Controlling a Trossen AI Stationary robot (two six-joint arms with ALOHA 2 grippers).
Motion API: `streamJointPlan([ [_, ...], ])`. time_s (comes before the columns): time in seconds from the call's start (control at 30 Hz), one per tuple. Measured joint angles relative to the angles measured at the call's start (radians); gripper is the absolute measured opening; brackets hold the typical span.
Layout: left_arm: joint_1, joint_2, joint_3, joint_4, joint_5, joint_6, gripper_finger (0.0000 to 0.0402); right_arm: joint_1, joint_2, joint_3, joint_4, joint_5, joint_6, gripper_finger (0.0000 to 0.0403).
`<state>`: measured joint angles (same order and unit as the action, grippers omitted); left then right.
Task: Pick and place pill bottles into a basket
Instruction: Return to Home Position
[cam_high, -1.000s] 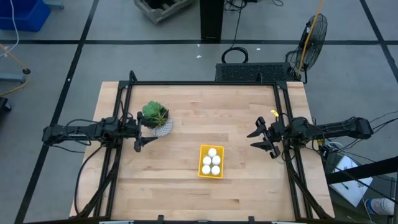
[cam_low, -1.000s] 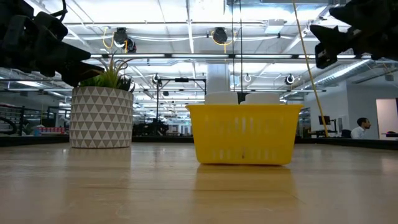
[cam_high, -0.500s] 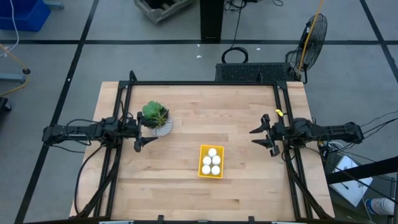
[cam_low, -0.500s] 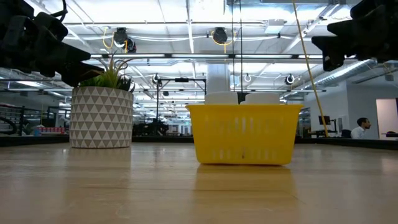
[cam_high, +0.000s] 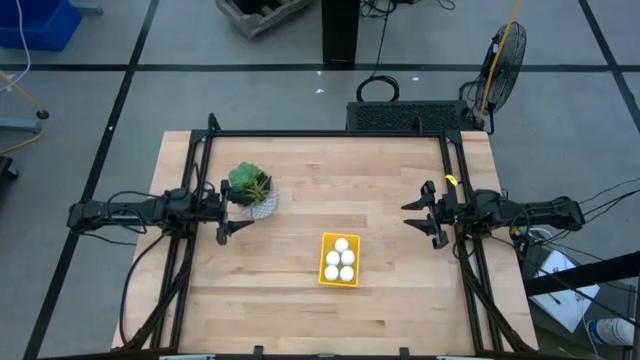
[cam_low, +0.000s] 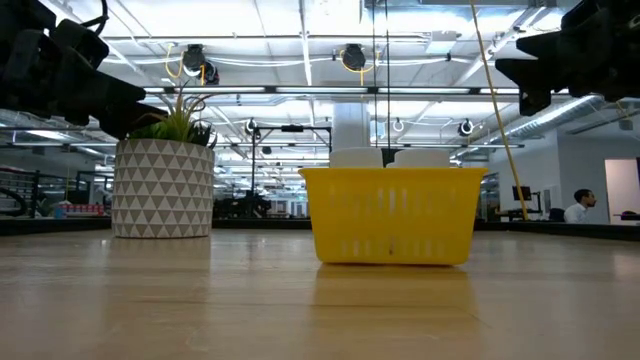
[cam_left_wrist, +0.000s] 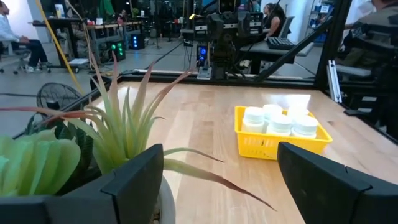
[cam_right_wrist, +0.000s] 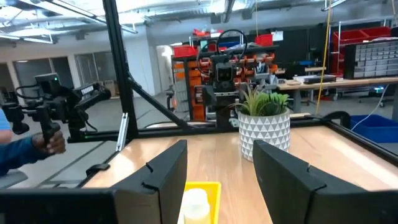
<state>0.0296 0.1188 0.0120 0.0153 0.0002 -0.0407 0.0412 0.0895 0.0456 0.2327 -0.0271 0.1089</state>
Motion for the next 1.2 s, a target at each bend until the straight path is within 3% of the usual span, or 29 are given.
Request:
streamJointPlan([
  [1.2, 0.0, 0.0, -0.001, 0.018, -0.003, 0.007, 0.0315, 0.0, 0.0, -0.003, 0.002, 0.0, 0.002, 0.0178],
])
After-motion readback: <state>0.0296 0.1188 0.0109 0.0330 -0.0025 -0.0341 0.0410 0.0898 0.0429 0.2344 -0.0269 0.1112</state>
